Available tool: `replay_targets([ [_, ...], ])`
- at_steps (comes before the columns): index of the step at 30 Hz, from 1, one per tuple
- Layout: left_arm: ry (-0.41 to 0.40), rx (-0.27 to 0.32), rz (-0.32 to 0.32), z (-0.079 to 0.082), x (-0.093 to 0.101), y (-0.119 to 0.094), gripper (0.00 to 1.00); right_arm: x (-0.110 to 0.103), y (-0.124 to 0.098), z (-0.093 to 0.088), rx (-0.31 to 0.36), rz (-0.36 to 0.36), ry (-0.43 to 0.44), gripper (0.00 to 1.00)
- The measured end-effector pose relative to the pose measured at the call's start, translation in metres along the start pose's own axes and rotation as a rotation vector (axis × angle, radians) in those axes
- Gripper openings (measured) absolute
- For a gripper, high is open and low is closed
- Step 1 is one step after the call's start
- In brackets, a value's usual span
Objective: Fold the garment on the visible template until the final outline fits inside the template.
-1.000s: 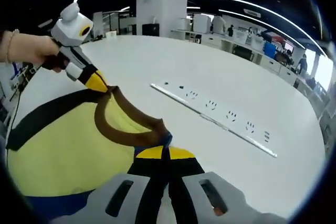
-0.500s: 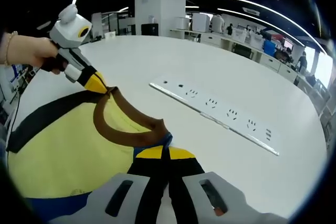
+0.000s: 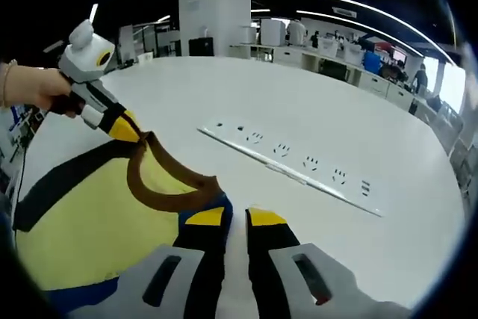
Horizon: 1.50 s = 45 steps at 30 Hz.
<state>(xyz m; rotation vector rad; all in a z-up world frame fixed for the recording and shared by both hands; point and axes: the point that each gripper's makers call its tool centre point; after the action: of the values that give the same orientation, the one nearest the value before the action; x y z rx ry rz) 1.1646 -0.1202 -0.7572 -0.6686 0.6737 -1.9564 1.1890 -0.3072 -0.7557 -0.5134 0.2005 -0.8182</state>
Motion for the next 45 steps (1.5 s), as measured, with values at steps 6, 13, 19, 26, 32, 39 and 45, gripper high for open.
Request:
replay_targets([
  [6, 0.023, 0.010, -0.003, 0.005, 0.005, -0.012, 0.16, 0.002, -0.012, 0.010, 0.020, -0.017, -0.005, 0.09],
  [13, 0.046, 0.011, 0.003, 0.005, 0.012, -0.032, 0.20, -0.004, -0.034, 0.027, 0.061, -0.022, 0.004, 0.12],
  [19, 0.040, 0.039, -0.012, 0.005, 0.020, -0.051, 0.24, -0.014, -0.059, 0.041, 0.108, -0.026, 0.014, 0.16],
  [26, 0.049, 0.078, -0.036, 0.003, 0.039, -0.086, 0.31, -0.031, -0.092, 0.048, 0.137, -0.014, 0.018, 0.25],
  [32, 0.109, 0.113, -0.050, -0.002, 0.054, -0.119, 0.33, -0.050, -0.130, 0.056, 0.176, -0.014, 0.064, 0.27],
  [39, 0.108, 0.160, -0.051, -0.013, 0.075, -0.166, 0.40, -0.070, -0.174, 0.062, 0.222, -0.008, 0.066, 0.33],
  [45, 0.096, 0.195, -0.057, -0.023, 0.092, -0.199, 0.47, -0.082, -0.209, 0.057, 0.229, -0.010, 0.064, 0.37],
])
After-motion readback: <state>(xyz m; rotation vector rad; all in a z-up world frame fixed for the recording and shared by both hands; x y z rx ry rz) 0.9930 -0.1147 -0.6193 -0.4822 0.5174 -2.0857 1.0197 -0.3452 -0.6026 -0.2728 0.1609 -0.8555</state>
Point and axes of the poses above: the point that each gripper's makers call its tool centre point, and the gripper's own axes: y roughly forward along the fingers, x roughly to its right, z roughly out of its top, and after that the axes turned 5 degrees about x, right-handed
